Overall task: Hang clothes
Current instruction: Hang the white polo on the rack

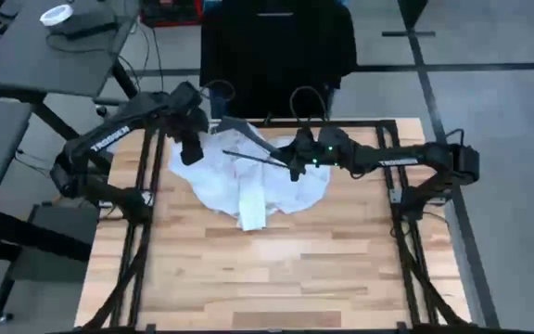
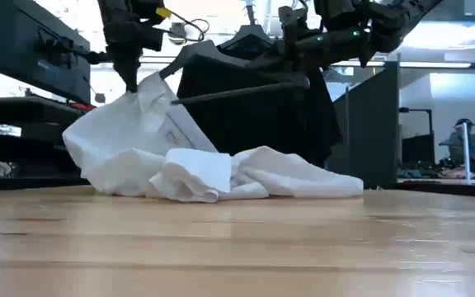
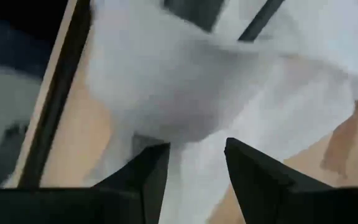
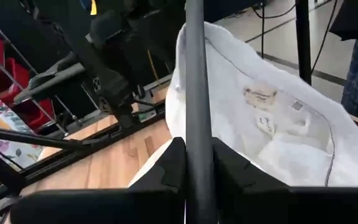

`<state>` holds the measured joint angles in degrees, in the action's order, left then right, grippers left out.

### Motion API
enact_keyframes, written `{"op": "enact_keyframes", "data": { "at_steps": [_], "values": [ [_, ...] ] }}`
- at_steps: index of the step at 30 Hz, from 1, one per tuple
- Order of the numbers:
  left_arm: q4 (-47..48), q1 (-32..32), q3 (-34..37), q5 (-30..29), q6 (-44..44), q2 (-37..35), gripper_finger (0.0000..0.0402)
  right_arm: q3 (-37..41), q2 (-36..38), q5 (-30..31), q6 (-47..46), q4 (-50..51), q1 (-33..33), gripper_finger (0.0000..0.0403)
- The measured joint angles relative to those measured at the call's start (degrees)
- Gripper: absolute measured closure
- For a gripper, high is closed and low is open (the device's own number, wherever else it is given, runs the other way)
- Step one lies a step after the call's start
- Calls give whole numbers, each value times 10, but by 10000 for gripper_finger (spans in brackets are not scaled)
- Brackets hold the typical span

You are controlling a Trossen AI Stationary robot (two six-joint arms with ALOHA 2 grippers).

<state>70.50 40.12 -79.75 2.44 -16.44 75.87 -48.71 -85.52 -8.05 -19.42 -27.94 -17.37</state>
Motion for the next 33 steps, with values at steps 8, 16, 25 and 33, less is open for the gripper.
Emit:
{"op": "enact_keyframes", "data": {
  "at_steps": [8,16,25,33],
  "values": [
    [-10,0,0,-40,6,-57,257,0,0,-7,2,-2,-2,374],
    [-11,10,0,-82,-43,-61,257,0,0,-3,1,-2,1,374],
    [21,16,3,-27,-98,-47,257,0,0,2,4,-6,1,374],
    [-50,16,25,-24,-116,-37,257,0,1,-7,15,-15,0,374]
  ]
}}
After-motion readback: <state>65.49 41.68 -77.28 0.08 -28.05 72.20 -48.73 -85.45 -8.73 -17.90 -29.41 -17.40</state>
